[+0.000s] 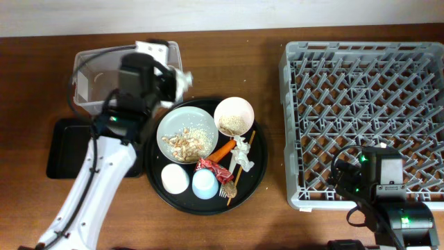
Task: Sort waste into correct bins and load items into the dishwasher rack
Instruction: 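Grasp the white tissue with the left gripper and drop it in the clear bin, then grasp the red foil wrapper with the left gripper and drop it in the bin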
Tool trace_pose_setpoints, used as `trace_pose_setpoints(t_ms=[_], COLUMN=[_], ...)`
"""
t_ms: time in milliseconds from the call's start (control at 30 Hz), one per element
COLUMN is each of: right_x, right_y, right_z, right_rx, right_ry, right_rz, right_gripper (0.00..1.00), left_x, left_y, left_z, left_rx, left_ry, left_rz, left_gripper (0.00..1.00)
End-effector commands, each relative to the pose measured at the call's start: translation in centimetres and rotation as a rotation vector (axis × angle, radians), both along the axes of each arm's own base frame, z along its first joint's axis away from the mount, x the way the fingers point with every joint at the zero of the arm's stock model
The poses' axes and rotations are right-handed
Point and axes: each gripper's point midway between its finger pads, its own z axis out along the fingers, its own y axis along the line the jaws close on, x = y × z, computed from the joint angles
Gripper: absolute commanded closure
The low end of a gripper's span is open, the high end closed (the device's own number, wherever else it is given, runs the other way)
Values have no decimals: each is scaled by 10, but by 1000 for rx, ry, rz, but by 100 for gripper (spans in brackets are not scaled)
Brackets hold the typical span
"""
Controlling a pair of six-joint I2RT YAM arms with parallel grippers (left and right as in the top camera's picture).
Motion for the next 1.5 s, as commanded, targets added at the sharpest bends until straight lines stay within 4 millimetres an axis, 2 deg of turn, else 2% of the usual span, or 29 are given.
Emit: trace_pose_setpoints(t_ms=[0,67,133,167,200,233,300,333,367,400,433,500,600,700,767,833,933,967,1000,1033,1100,1167,1233,1333,1467], right_x=[3,3,3,3,3,3,3,3,3,3,3,3,3,3,3,3,3,3,3,3,3,3,3,3,3], right_y=[-3,-3,-2,-2,-2,-2,-2,-2,-2,-2,-2,-2,-2,1,1,1,1,1,1,1,1,1,1,1,1], right_z=[8,8,8,8,8,8,8,8,8,8,8,7,7,7,7,7,7,7,7,7,7,7,7,7,7], right_rx=[-14,-14,-13,-13,-13,-13,-13,-13,-13,-13,-10,-10,-9,6,6,6,6,6,6,6,6,6,6,6,6], right_ry=[-23,-23,-23,-23,-23,-23,-23,-23,-23,-23,-23,-23,-23,-23,-23,-23,-23,-23,-23,-23,-23,-23,-23,-23,-23], right_rz=[-12,-12,-12,-12,-11,-11,-12,-12,-11,-11,-10,-10,-9,0,0,0,0,0,0,0,0,0,0,0,0], right_gripper=[2,2,2,2,2,2,2,2,2,2,2,1,2,2,2,2,2,2,2,2,2,1,2,2,2], left_x=[35,53,70,74,77,78,71,64,44,14,-9,-73,-121,-142,-154,-163,-170,-170,-170,-170,-172,-174,-174,-174,-163], left_y=[41,60,69,70,70,69,62,51,30,4,-12,-46,-67,-84,-98,-103,-105,-105,-105,-104,-103,-102,-102,-102,-98], left_z=[-18,-43,-66,-70,-73,-73,-64,-57,-47,-46,-53,-90,-130,-154,-178,-194,-205,-205,-205,-205,-205,-206,-206,-206,-202], left_rx=[8,12,13,13,12,11,-8,-30,-69,-104,-114,-152,-141,-104,-66,-39,-22,-22,-22,-21,-19,-17,-16,-16,21], left_ry=[-17,5,12,10,5,3,5,11,53,136,218,501,738,835,912,977,1022,1021,1022,1025,1032,1042,1042,1040,1000], left_rz=[107,148,170,172,171,171,134,89,-1,-99,-153,-252,-284,-330,-365,-375,-377,-377,-377,-376,-374,-372,-372,-372,-348], left_gripper=[99,99,99,91,45,21,7,1,1,1,1,1,1,1,1,1,4,11,35,53,54,59,70,98,100])
